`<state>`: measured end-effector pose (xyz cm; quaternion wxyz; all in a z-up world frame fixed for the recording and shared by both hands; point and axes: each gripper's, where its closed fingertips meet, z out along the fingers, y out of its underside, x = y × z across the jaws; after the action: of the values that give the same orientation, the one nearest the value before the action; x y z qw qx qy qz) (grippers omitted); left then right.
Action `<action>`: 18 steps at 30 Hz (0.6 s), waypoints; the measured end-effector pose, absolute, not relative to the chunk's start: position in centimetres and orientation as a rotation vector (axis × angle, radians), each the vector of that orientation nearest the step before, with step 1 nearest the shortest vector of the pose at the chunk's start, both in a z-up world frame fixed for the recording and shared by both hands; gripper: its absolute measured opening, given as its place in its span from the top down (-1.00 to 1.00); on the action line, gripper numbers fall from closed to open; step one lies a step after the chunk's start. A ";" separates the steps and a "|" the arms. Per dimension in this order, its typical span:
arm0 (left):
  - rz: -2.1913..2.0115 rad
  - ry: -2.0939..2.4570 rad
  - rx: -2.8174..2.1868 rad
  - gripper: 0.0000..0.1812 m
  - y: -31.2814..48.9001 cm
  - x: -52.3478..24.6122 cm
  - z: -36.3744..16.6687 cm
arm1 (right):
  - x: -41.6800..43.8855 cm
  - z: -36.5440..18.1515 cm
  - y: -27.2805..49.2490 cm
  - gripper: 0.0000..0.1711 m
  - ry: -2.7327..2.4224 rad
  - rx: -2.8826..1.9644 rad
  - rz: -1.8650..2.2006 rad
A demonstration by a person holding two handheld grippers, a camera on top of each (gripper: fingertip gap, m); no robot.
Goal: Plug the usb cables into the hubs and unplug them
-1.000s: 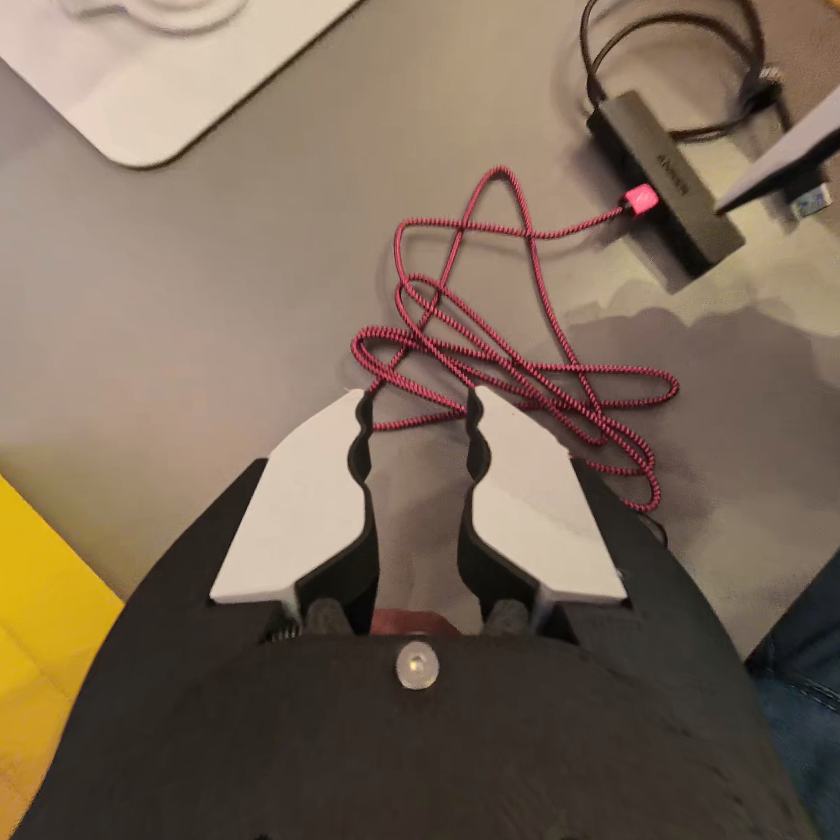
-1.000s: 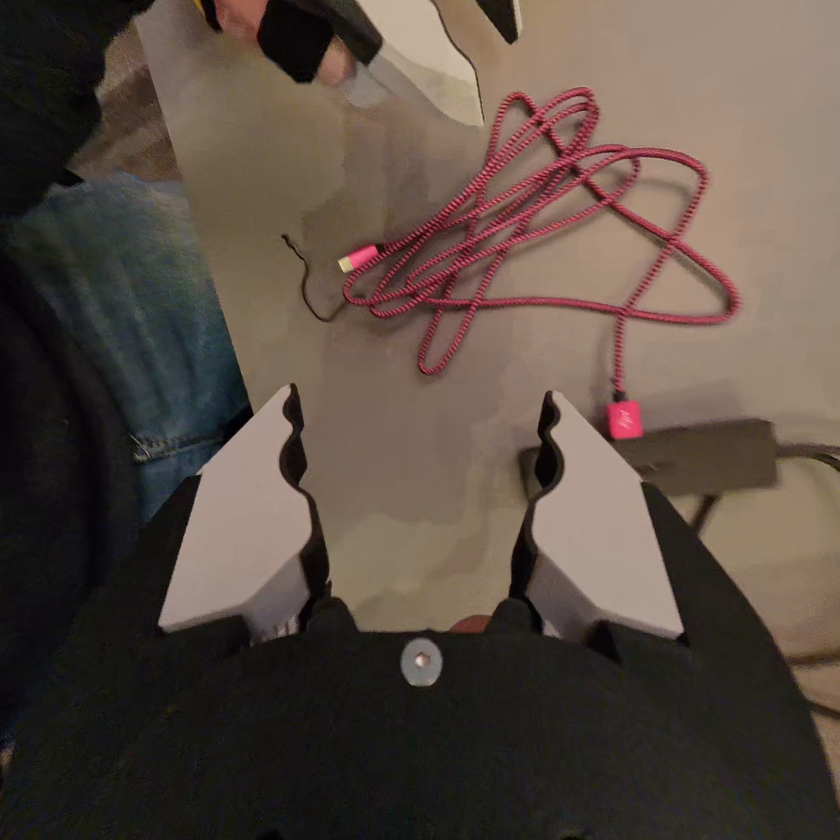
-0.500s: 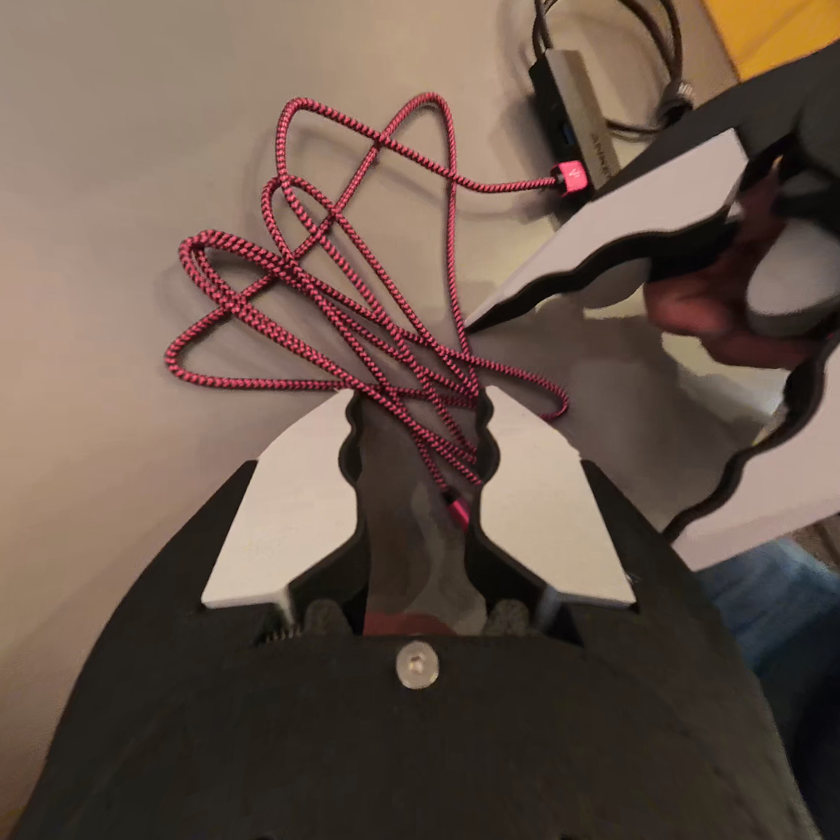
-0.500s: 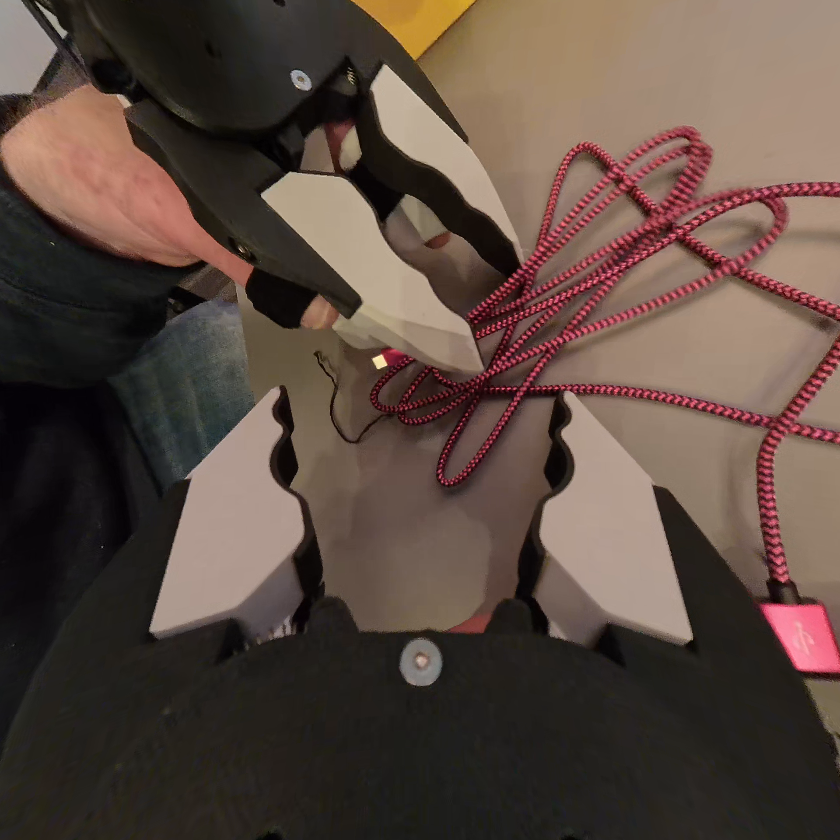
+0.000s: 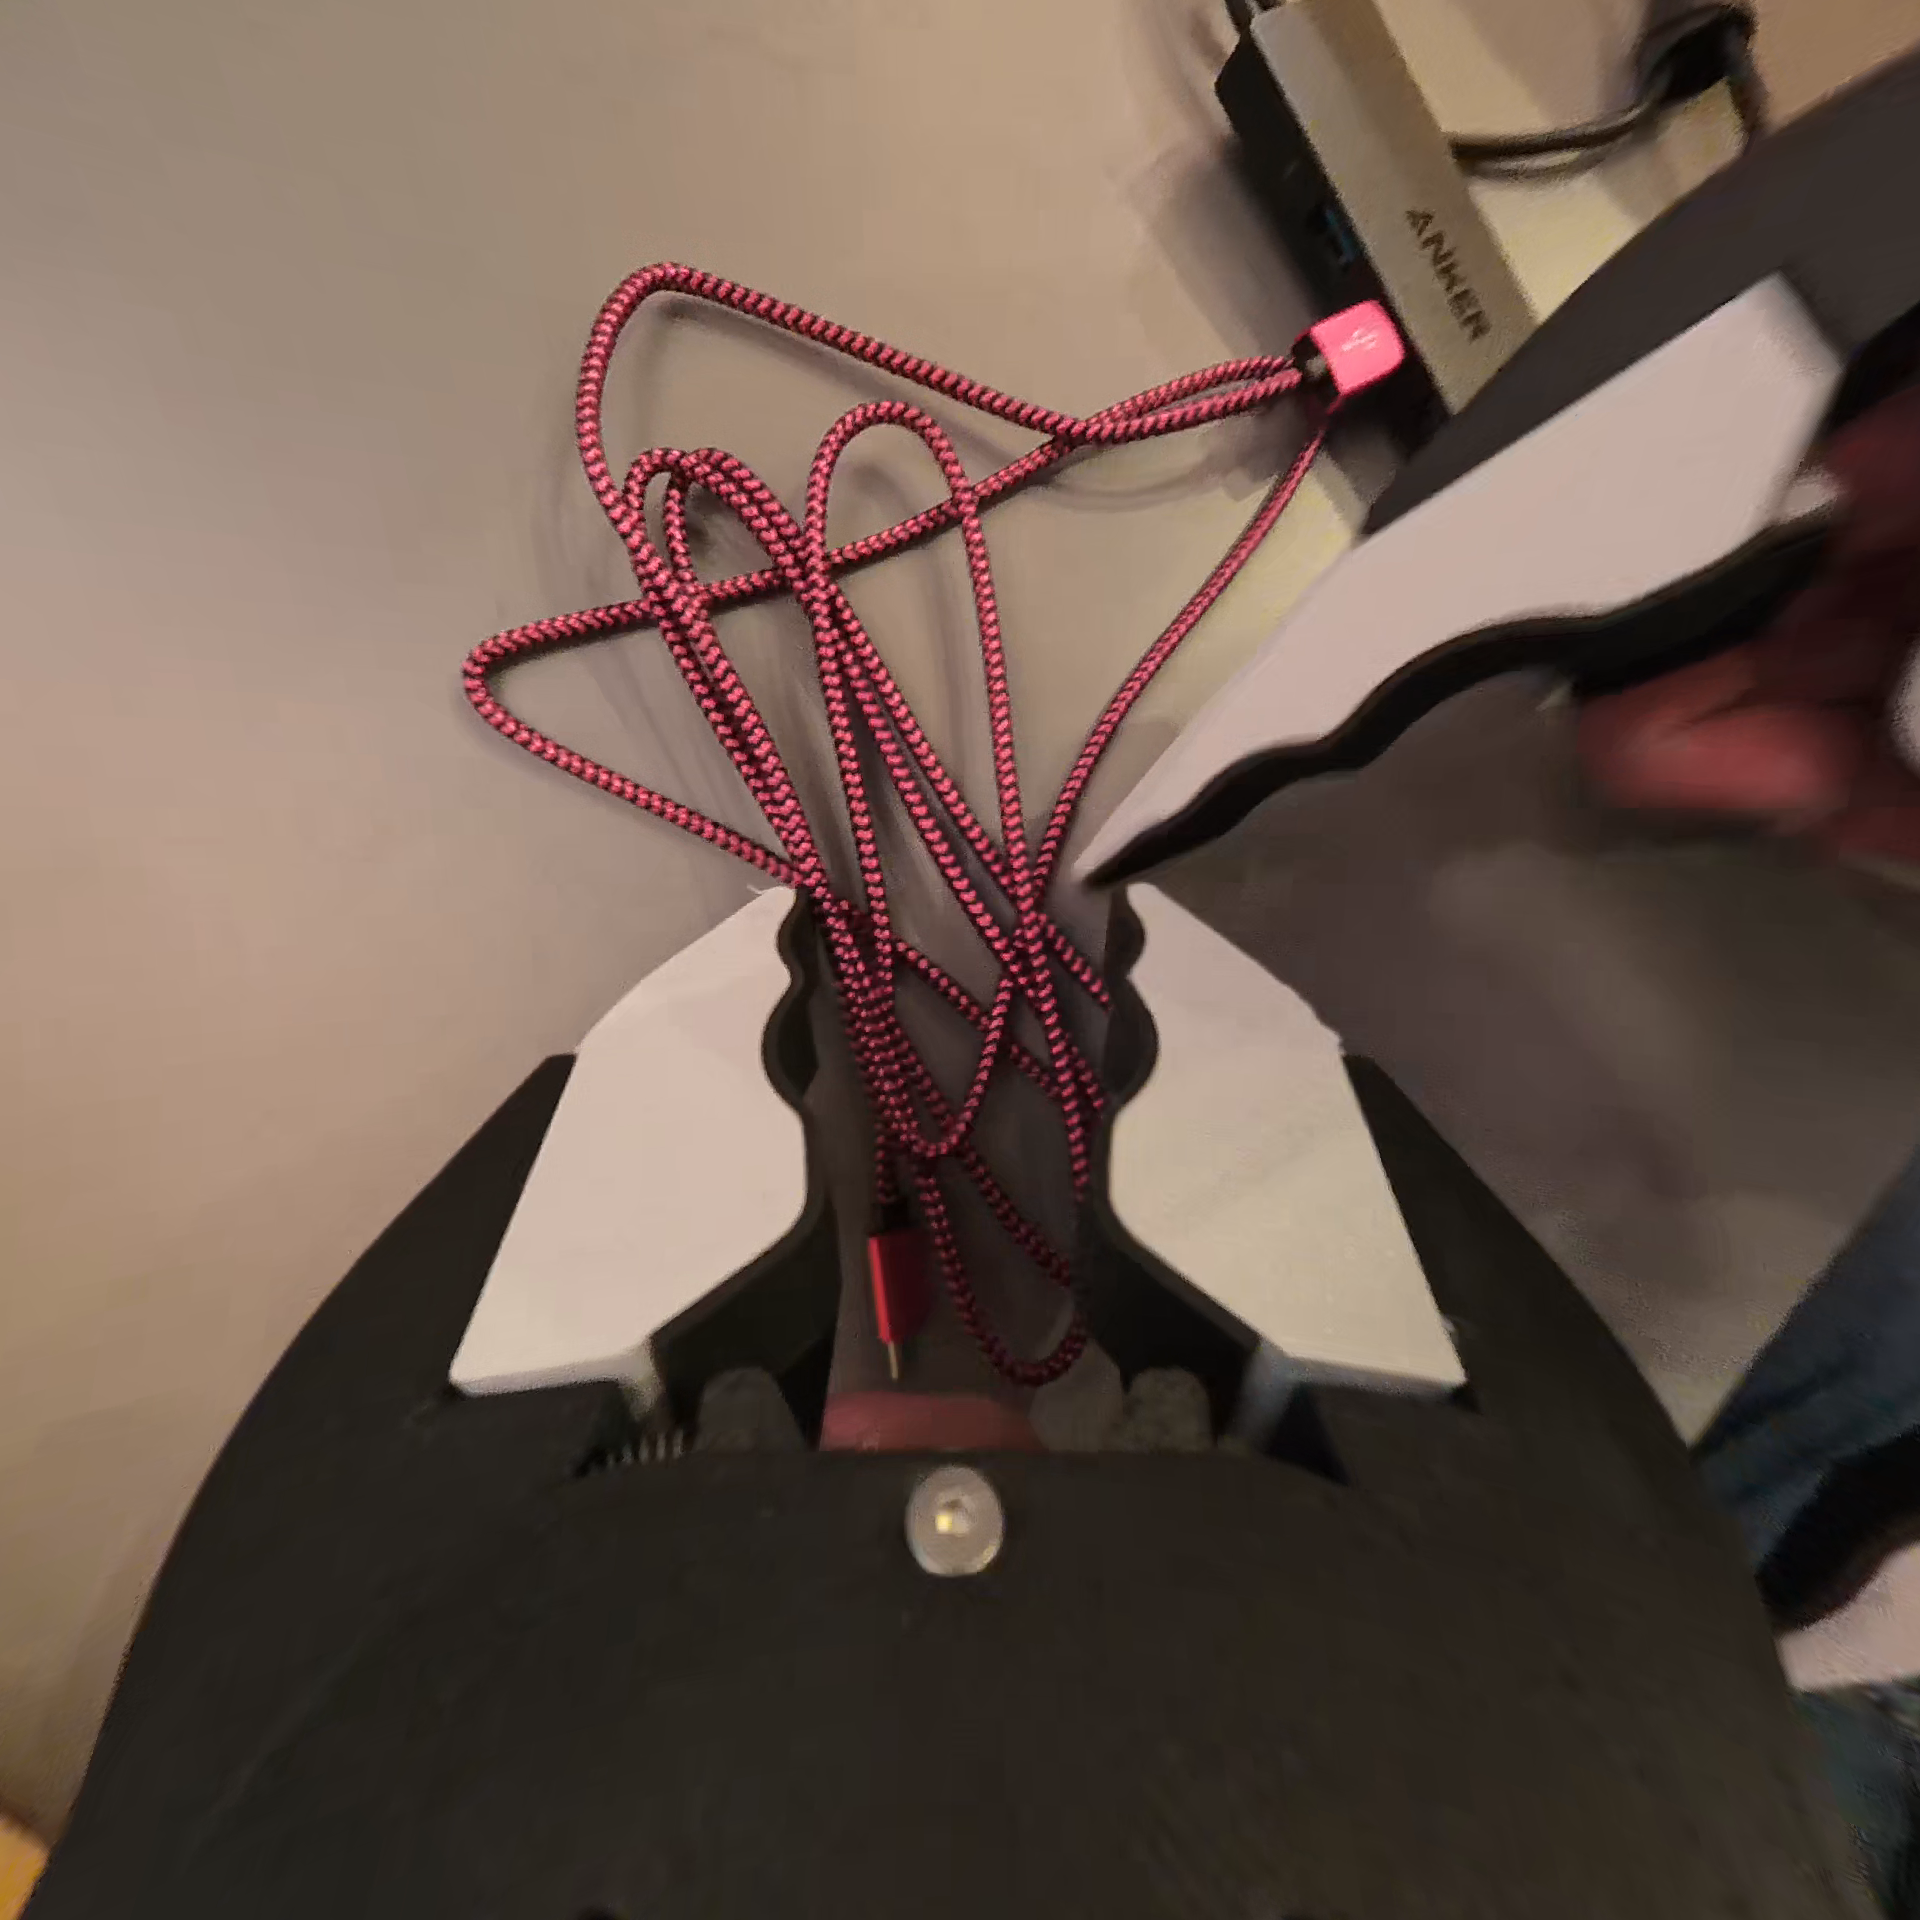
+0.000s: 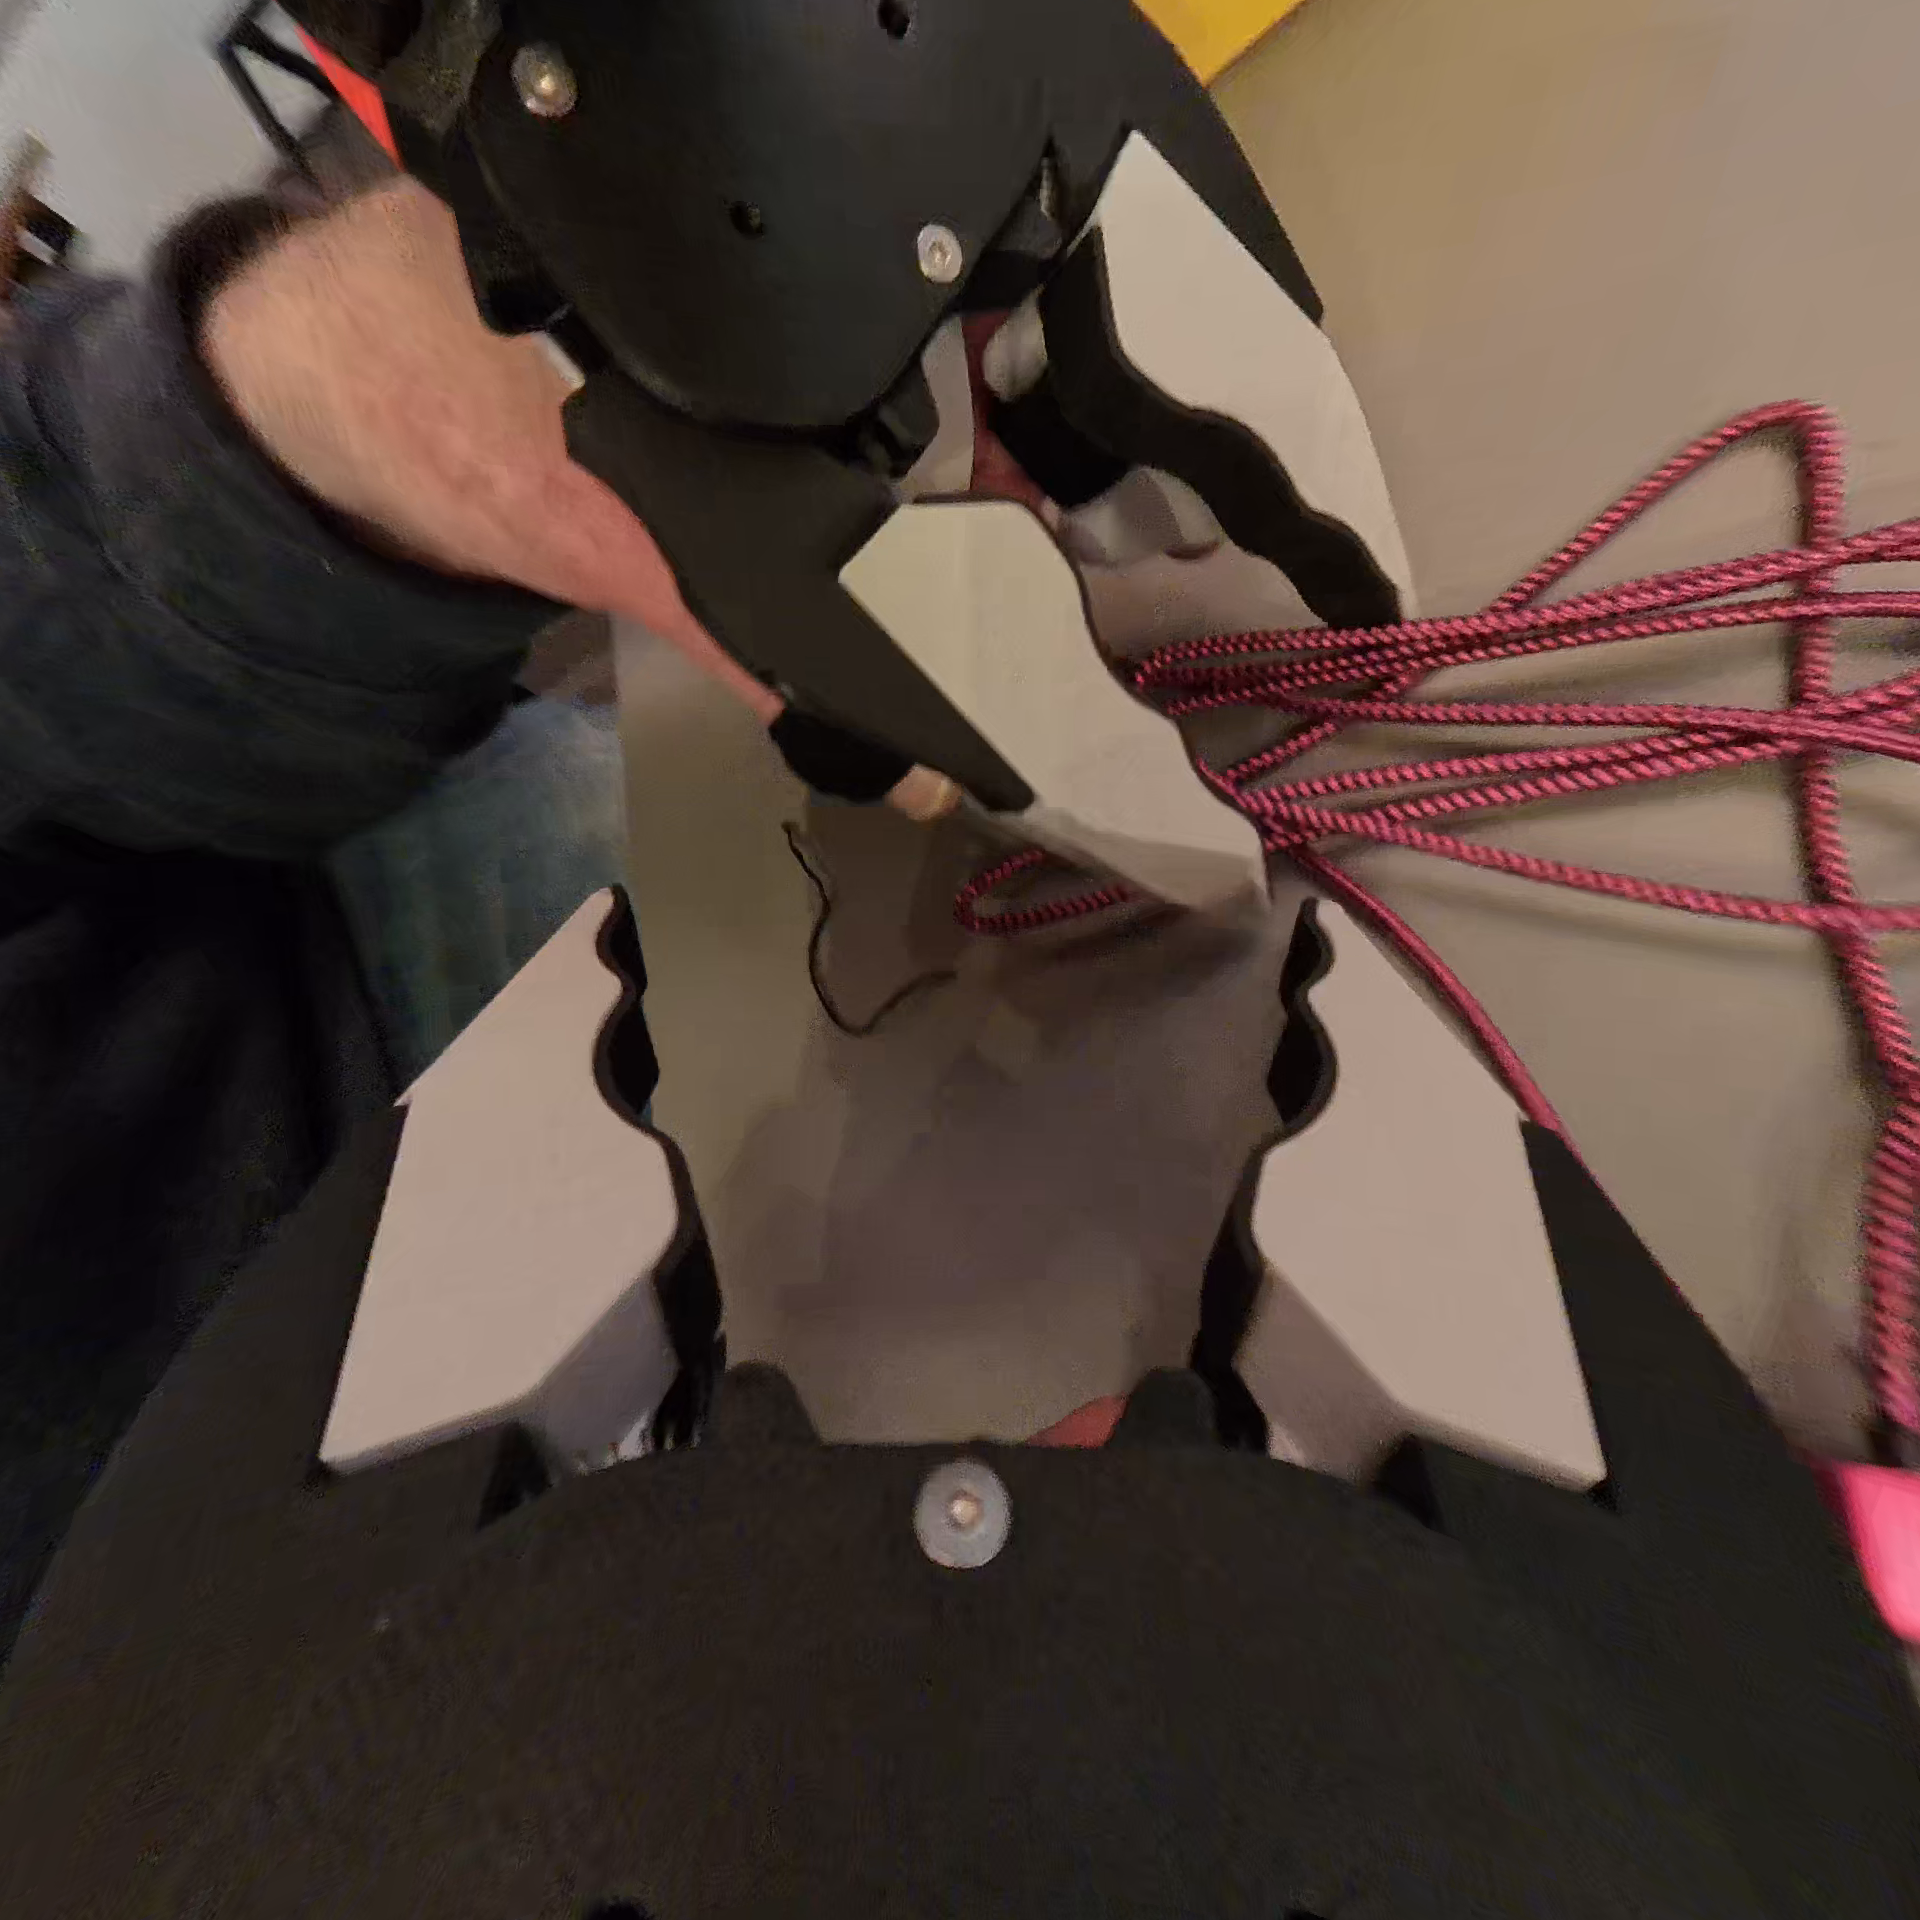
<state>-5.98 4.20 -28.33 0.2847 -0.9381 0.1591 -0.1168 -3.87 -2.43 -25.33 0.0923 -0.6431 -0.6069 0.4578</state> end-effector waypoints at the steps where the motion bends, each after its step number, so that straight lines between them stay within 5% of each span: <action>1: -0.282 0.442 -2.513 0.41 4.2 -6.2 -28.4 | -3.2 -25.3 -2.0 -0.41 -1.827 -1.900 1.288; 10: -0.142 0.480 -2.504 0.40 4.9 -6.6 -28.7 | 6.8 -24.5 7.6 -0.34 -1.678 -2.035 0.631; 18: -0.150 0.485 -2.503 0.47 5.7 -5.3 -28.7 | 5.8 -27.1 6.8 -0.36 -1.557 -2.196 0.866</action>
<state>-5.34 5.66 -28.69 0.2896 -0.9381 0.1817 -0.0560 5.80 6.83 -27.14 0.1560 -0.7671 -0.5438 0.3026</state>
